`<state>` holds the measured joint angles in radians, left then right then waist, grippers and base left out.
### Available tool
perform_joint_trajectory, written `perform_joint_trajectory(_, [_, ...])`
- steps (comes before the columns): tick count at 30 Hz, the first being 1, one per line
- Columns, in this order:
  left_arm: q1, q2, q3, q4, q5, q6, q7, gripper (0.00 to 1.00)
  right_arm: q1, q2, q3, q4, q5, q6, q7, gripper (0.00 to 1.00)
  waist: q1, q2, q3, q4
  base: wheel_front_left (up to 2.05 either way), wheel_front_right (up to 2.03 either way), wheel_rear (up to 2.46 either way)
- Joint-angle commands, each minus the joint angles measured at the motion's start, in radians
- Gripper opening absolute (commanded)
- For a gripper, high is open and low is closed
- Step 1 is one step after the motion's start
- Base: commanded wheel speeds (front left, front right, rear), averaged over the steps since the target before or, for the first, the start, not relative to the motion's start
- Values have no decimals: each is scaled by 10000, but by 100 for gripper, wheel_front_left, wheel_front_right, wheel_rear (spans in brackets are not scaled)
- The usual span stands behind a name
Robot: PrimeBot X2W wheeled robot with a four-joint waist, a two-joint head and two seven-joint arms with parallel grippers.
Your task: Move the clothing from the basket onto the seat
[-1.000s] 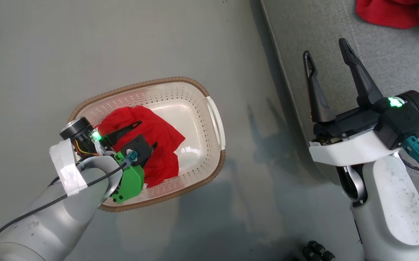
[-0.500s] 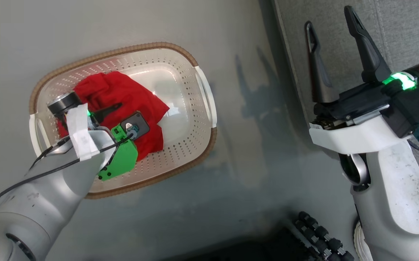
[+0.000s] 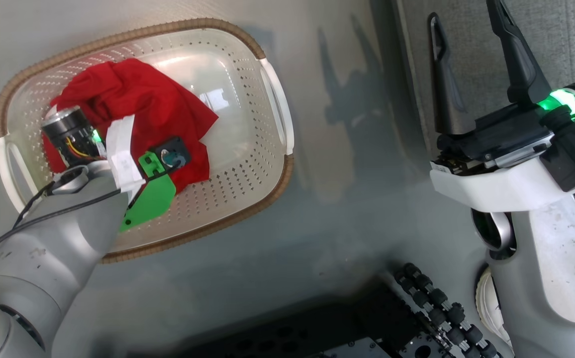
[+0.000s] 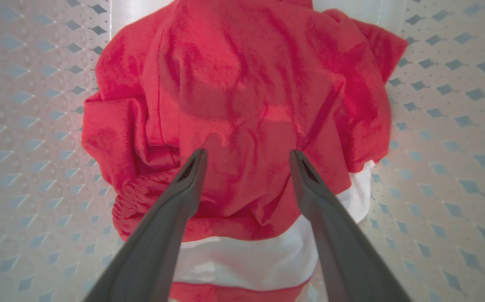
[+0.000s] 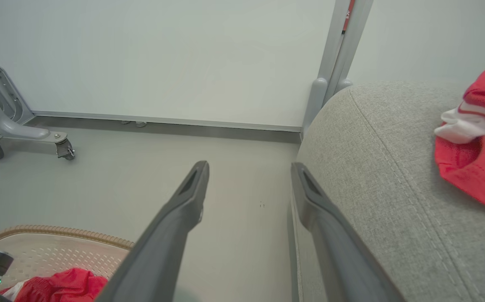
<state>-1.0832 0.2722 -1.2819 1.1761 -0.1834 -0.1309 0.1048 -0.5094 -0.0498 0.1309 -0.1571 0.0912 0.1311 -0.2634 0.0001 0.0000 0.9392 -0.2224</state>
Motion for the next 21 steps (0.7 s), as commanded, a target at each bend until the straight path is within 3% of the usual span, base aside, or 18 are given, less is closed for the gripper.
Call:
perform_joint_trajectory(1, [-217, 75, 5, 56, 66, 5, 155, 100, -27, -14, -36, -81, -15, -7, -20, 100, -1, 0, 230, -15, 0, 0, 0])
perform_joint_trajectory(10, [-481, 102, 5, 44, 5, 5, 1050, 100, 133, -15, -95, -349, -149, -7, -20, 100, -1, 0, 640, 130, 0, 0, 0])
perform_joint_trajectory(21, [-683, 192, 5, -86, -59, 5, 1414, 100, 475, -14, -200, -913, -436, -7, -20, 100, -1, 0, 1103, 273, 0, 0, 0])
